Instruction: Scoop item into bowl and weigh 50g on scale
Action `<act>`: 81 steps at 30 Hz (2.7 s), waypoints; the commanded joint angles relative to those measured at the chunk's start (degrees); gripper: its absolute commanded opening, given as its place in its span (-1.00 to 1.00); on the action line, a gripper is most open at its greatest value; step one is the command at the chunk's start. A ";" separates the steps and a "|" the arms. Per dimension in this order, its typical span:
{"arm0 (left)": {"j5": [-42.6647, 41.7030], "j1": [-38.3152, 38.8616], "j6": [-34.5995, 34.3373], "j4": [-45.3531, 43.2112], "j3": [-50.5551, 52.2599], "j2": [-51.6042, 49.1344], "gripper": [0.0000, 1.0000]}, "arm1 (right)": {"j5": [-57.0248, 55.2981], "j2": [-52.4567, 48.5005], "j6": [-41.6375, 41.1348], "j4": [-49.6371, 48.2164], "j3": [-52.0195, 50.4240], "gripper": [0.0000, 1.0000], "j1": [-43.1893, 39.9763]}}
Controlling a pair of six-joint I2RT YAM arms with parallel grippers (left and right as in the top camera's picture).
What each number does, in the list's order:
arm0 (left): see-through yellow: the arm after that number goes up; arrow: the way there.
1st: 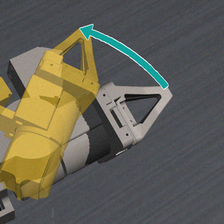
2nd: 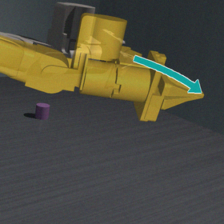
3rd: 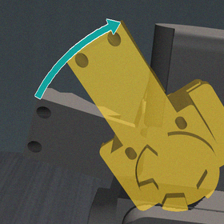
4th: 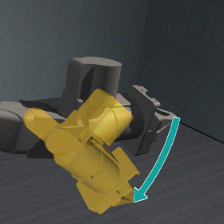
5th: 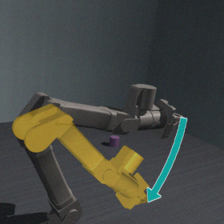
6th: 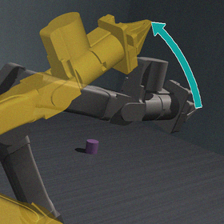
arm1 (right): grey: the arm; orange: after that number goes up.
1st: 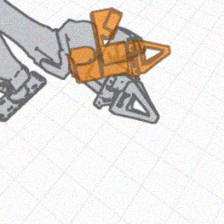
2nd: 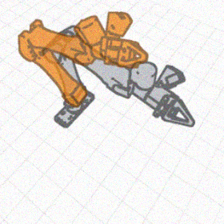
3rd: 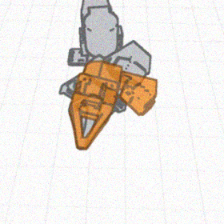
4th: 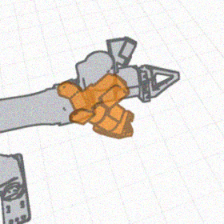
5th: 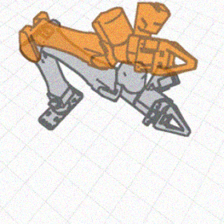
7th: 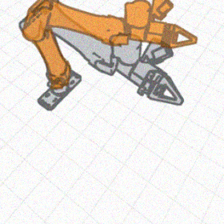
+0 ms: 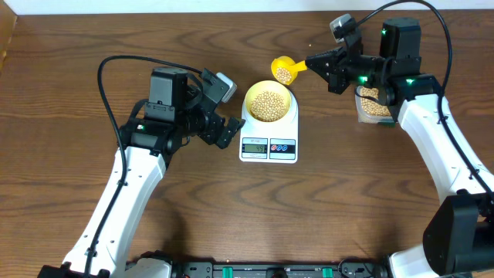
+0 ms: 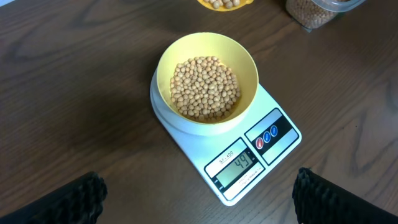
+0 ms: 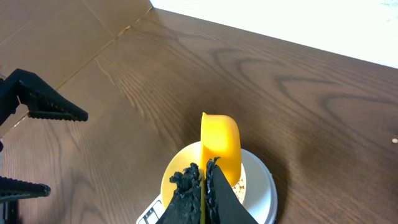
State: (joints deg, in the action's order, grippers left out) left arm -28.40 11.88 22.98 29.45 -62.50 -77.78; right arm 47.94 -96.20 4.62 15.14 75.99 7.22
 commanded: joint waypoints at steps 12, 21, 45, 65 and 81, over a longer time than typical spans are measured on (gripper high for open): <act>-0.55 0.09 0.96 0.02 -0.35 0.74 0.95 | 0.20 -0.24 0.17 0.13 0.07 -0.98 0.37; -0.55 0.09 0.96 0.02 -0.35 0.74 0.95 | 0.35 -0.24 0.87 1.75 0.07 -0.98 0.37; -0.55 0.09 0.96 0.04 -0.35 0.74 0.95 | 0.35 -0.24 0.61 0.92 0.07 -0.98 0.61; -0.55 0.09 0.96 0.02 -0.35 0.74 0.95 | -0.07 -0.24 0.83 0.87 0.07 -0.98 0.61; -0.52 0.09 0.96 0.02 -0.35 0.74 0.95 | -0.87 -0.24 0.79 0.92 0.07 -0.98 0.76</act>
State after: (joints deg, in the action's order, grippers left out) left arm -28.40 11.90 22.98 29.50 -62.50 -77.78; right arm 47.29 -96.20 4.84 16.45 75.99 7.44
